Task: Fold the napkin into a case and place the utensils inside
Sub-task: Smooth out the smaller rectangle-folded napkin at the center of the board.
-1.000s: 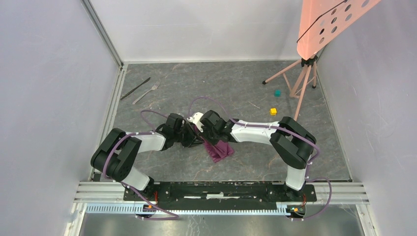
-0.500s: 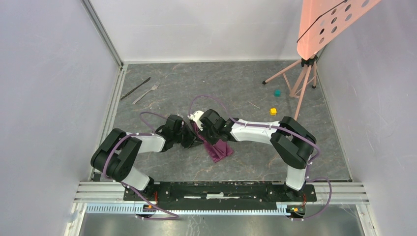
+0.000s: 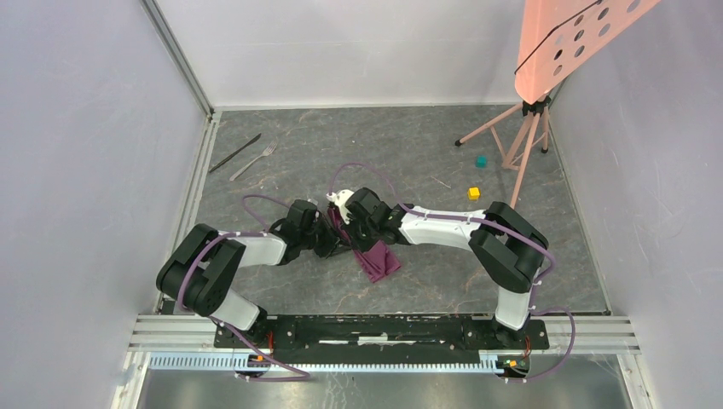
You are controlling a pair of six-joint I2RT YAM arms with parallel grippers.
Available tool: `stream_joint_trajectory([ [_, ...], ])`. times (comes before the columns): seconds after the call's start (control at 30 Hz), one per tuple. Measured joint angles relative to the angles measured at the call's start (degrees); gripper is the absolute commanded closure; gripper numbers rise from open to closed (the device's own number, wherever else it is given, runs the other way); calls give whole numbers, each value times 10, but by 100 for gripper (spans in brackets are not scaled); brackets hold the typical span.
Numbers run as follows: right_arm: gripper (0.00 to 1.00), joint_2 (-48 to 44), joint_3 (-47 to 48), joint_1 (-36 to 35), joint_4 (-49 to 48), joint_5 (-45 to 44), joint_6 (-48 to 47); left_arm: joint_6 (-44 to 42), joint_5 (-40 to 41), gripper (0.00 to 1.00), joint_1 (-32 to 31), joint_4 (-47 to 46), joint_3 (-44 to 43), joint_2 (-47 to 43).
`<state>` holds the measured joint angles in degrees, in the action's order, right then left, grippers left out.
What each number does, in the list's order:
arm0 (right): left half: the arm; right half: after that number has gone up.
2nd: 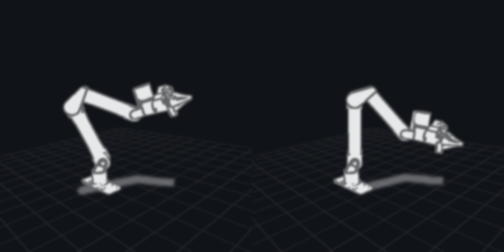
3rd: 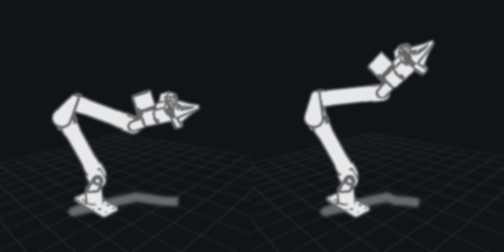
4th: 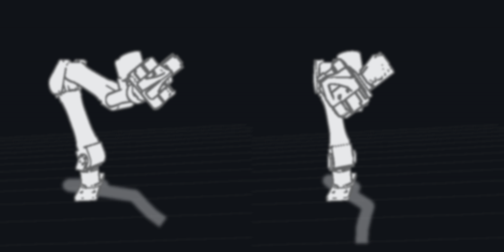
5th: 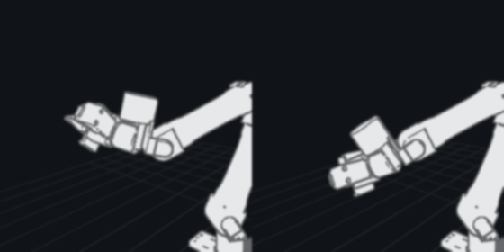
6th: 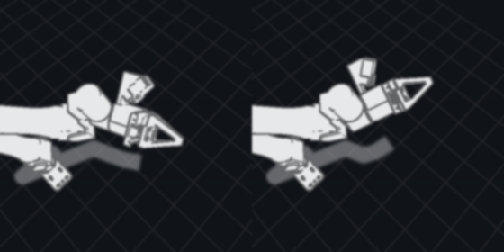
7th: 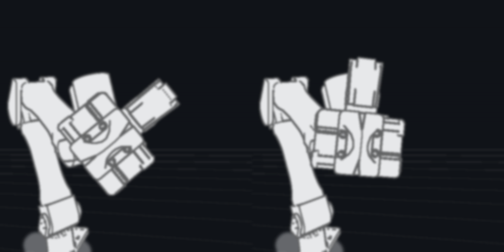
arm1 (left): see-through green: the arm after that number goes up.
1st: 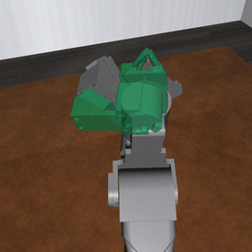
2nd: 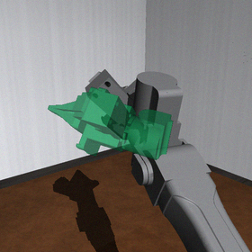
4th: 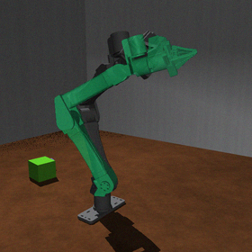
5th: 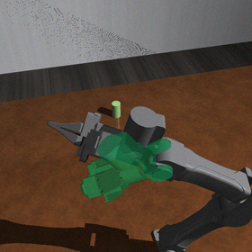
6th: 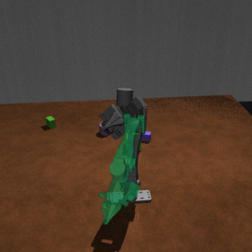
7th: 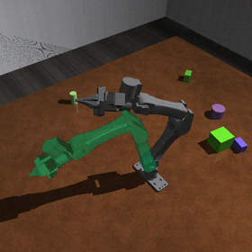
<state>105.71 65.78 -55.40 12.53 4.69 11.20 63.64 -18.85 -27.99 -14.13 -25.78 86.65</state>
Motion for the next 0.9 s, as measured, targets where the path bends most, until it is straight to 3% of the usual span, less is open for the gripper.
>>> stream_joint_trajectory([
  [0.33,100,7,-7,8,-34,-6,55,0,8,96,-1,-1,5,-7],
  [0.53,100,9,-45,17,-86,0,57,-1,13,72,-1,18,5,-19],
  [0.6,100,9,-49,19,-99,5,57,-7,21,69,0,49,5,-44],
  [0.7,91,9,-59,20,-122,13,57,-29,34,71,16,115,5,-99],
  [0.9,90,5,-80,31,-162,36,61,-79,26,91,99,214,-52,-147],
])
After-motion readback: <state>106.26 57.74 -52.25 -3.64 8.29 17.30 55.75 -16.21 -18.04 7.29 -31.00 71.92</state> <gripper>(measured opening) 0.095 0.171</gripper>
